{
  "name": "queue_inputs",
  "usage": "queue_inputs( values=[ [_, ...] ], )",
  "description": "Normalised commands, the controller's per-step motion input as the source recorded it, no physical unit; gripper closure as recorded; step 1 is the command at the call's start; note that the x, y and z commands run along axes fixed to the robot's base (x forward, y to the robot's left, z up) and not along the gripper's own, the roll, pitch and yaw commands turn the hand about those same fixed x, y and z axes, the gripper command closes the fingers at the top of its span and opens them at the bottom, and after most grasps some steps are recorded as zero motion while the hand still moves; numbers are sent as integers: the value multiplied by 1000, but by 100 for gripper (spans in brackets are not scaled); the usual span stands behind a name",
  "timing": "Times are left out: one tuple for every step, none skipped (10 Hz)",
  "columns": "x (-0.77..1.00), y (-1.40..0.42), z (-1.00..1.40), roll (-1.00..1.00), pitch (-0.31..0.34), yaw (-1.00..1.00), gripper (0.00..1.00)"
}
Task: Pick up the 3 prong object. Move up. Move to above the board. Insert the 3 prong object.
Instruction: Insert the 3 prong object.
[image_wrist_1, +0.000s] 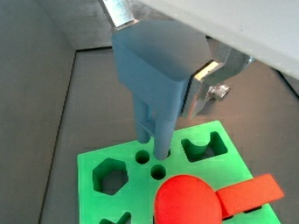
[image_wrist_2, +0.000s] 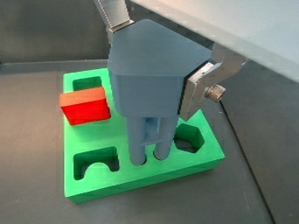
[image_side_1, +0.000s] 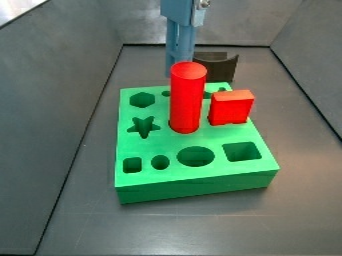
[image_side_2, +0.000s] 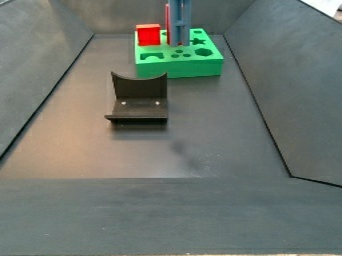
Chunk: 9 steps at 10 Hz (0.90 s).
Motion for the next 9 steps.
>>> queue_inputs(
  values=[
    [143,-71,-351,33,-30,-11,100],
    [97,-11,-283,26,-33,-14,100],
    [0,0,-200,9,-27,-77,100],
    [0,0,-131,0,0,-46,100],
    [0,0,-137,26,0,-23,100],
    [0,0,-129,26,0,-9,100],
    [0,-14,-131,0,-19,0,100],
    [0,-43,-117,0,-36,0,100],
    [0,-34,-97,0,-30,0,100]
  ],
)
